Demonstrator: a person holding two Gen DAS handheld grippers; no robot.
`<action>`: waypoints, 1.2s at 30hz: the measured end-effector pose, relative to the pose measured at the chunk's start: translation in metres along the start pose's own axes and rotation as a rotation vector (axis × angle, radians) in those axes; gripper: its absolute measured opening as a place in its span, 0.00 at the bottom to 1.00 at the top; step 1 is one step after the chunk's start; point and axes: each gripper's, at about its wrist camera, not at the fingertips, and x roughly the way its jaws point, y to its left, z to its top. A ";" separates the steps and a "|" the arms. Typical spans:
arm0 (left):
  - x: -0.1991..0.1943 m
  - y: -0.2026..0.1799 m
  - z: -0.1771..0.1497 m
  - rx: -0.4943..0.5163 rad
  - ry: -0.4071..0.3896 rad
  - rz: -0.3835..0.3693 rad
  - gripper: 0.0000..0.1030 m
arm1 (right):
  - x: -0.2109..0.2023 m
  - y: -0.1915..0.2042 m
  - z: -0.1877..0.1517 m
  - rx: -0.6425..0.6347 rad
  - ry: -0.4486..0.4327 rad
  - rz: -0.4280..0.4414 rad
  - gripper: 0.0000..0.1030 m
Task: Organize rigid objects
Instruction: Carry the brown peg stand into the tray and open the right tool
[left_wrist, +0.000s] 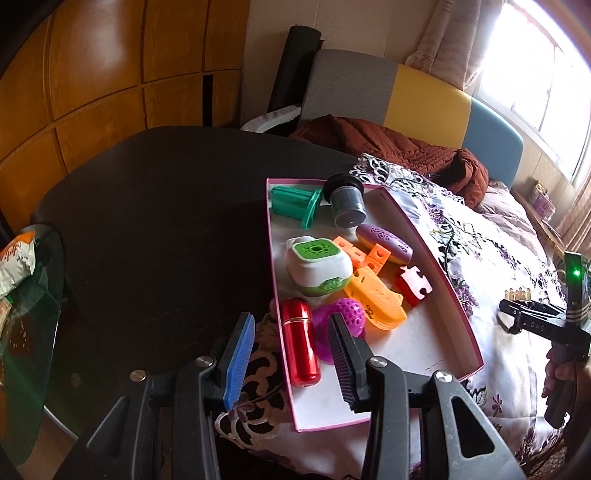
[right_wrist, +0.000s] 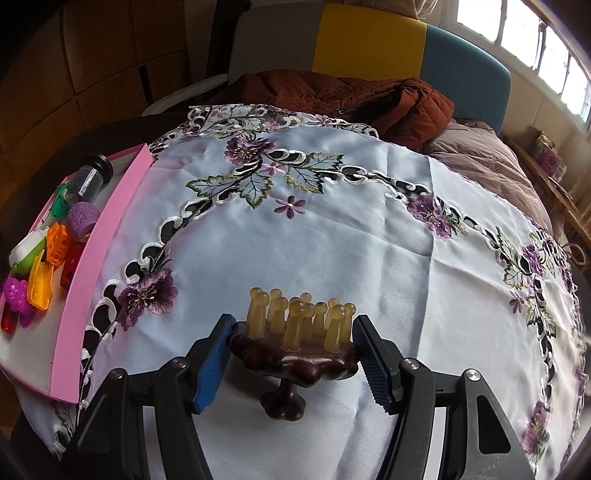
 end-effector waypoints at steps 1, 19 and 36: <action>0.000 0.002 -0.001 -0.005 0.002 -0.001 0.40 | -0.001 0.001 0.000 -0.001 -0.001 0.002 0.63; 0.002 0.022 -0.002 -0.059 -0.001 0.001 0.40 | -0.056 0.061 0.008 -0.043 -0.090 0.191 0.63; 0.004 0.049 -0.003 -0.124 0.002 0.027 0.40 | -0.058 0.177 0.000 -0.233 -0.053 0.365 0.64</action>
